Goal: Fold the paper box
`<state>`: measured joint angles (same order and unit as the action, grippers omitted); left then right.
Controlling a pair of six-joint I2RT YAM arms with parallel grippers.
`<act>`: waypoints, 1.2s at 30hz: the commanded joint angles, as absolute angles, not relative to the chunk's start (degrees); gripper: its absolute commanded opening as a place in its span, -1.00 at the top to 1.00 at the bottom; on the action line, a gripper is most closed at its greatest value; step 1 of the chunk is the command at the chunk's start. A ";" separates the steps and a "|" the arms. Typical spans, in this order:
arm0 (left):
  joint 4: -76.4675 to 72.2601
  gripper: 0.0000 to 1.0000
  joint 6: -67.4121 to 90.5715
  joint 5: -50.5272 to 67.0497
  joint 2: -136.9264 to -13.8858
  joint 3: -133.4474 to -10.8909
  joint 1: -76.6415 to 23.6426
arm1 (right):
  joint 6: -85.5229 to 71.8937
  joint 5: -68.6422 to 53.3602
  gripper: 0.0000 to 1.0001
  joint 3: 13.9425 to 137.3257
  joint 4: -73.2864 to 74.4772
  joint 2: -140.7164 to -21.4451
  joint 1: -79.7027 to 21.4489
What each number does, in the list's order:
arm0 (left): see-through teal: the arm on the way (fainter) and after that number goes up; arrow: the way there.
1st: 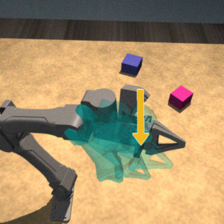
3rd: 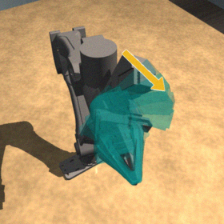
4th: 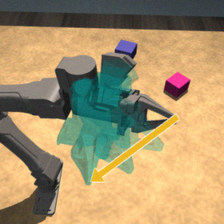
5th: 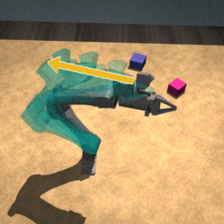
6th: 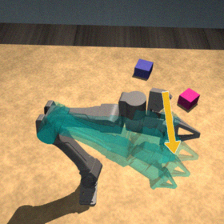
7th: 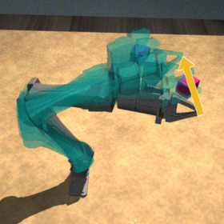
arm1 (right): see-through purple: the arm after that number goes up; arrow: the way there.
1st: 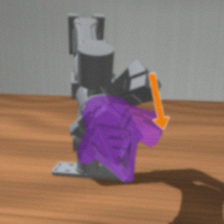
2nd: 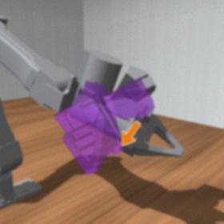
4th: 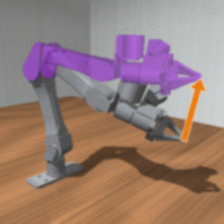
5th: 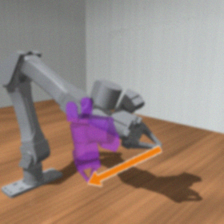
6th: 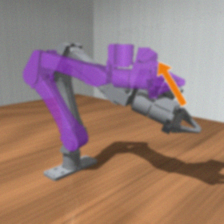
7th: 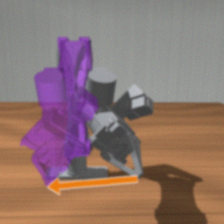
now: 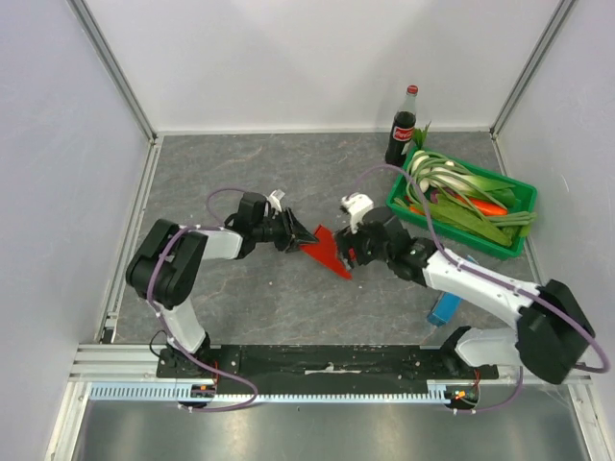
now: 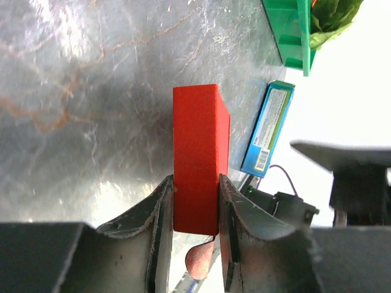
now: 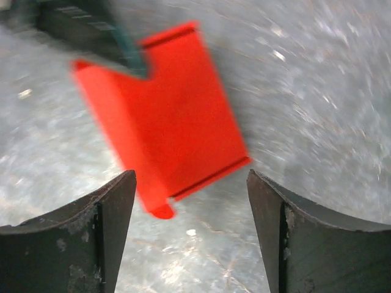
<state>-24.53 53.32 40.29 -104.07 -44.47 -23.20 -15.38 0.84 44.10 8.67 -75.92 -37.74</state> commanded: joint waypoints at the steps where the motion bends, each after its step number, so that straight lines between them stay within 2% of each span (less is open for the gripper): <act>1: -10.92 0.47 61.07 37.35 -95.11 -43.68 -23.12 | -5.37 12.98 -0.65 47.19 13.80 -70.67 -52.33; 4: -5.11 0.46 65.55 39.37 -91.94 -43.24 -23.12 | -0.97 19.57 -0.70 48.60 13.89 -71.45 -62.18; 8: -1.59 0.46 70.48 42.36 -89.04 -41.49 -23.12 | 1.40 30.28 -0.73 51.94 15.11 -76.10 -69.77; 16: 10.80 0.47 70.66 43.33 -84.03 -41.22 -23.12 | 3.34 53.24 -0.54 53.43 14.32 -85.15 -79.18; 22: 15.11 0.47 69.96 42.45 -82.18 -42.63 -23.12 | 4.66 54.67 -0.43 51.94 10.99 -85.78 -80.68; 27: 15.03 0.46 70.31 42.54 -81.21 -41.75 -23.12 | 5.27 53.00 -0.01 52.73 10.64 -87.10 -80.77; 28: 14.94 0.42 70.40 42.63 -81.04 -41.40 -23.12 | 5.36 51.61 0.10 52.82 10.72 -87.36 -80.68; 31: 11.79 0.28 71.71 42.80 -79.98 -39.74 -23.12 | 4.75 48.79 0.27 52.56 10.20 -87.45 -80.68; 36: 9.50 0.07 69.09 41.06 -79.37 -39.55 -23.12 | 2.20 46.06 0.41 50.90 9.49 -87.19 -79.37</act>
<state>11.18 69.67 40.66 -81.80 -40.10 -22.96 4.49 47.53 51.05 12.64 -87.29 -80.75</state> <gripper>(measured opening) 0.441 0.362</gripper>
